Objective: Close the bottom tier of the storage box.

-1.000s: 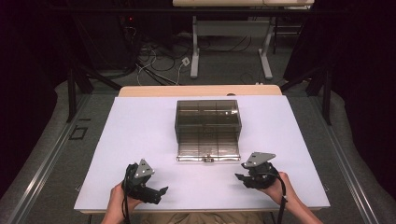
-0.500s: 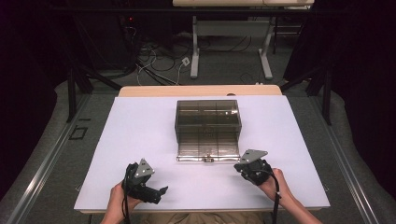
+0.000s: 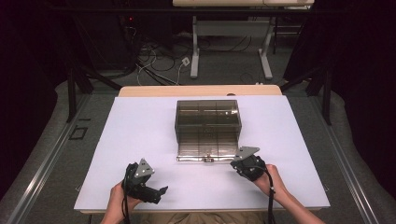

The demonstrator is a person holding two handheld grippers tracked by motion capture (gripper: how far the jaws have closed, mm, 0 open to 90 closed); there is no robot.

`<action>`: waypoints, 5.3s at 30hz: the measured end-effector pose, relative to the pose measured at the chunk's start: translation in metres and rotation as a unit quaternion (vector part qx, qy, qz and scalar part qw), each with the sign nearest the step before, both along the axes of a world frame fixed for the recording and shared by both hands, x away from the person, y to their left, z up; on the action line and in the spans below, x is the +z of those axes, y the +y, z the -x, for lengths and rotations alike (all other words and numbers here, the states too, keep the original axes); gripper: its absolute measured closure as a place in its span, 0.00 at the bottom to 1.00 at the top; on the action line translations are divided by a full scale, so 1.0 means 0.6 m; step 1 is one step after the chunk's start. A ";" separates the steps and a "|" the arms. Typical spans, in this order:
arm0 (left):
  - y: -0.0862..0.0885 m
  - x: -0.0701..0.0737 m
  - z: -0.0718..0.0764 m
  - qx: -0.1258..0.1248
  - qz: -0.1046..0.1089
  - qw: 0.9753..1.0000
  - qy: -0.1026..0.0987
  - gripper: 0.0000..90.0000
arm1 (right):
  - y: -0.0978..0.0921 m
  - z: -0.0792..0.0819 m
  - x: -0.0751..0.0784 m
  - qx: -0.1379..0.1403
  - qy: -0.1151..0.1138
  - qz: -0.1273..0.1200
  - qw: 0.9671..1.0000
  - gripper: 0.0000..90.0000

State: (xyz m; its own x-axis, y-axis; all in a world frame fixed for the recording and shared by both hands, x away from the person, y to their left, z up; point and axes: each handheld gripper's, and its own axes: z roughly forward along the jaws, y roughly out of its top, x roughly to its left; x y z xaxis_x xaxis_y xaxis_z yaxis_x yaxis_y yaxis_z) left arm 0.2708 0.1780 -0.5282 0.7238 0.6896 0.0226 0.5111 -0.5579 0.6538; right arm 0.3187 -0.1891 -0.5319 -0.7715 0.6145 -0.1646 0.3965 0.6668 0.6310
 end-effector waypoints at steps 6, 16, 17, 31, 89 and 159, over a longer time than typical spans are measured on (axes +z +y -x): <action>0.000 0.000 0.000 -0.001 0.000 1.000 0.000 0.00 | 0.011 -0.012 -0.003 0.006 -0.001 0.010 1.000 1.00; -0.001 0.000 0.000 -0.001 -0.002 1.000 0.001 0.00 | 0.033 -0.023 -0.011 0.018 0.005 0.022 1.000 1.00; -0.001 -0.001 0.000 -0.003 0.001 1.000 0.000 0.00 | 0.034 -0.023 -0.012 0.014 0.005 0.020 1.000 1.00; -0.002 -0.001 -0.002 -0.006 -0.005 1.000 0.001 0.00 | 0.049 -0.039 -0.014 0.016 0.000 0.031 0.999 1.00; -0.005 -0.006 -0.007 -0.013 -0.012 1.000 0.003 0.00 | 0.091 -0.065 -0.019 0.008 -0.004 0.035 0.999 1.00; -0.006 -0.008 -0.006 -0.015 -0.014 1.000 0.005 0.00 | 0.112 -0.133 -0.021 -0.050 -0.028 0.031 0.998 1.00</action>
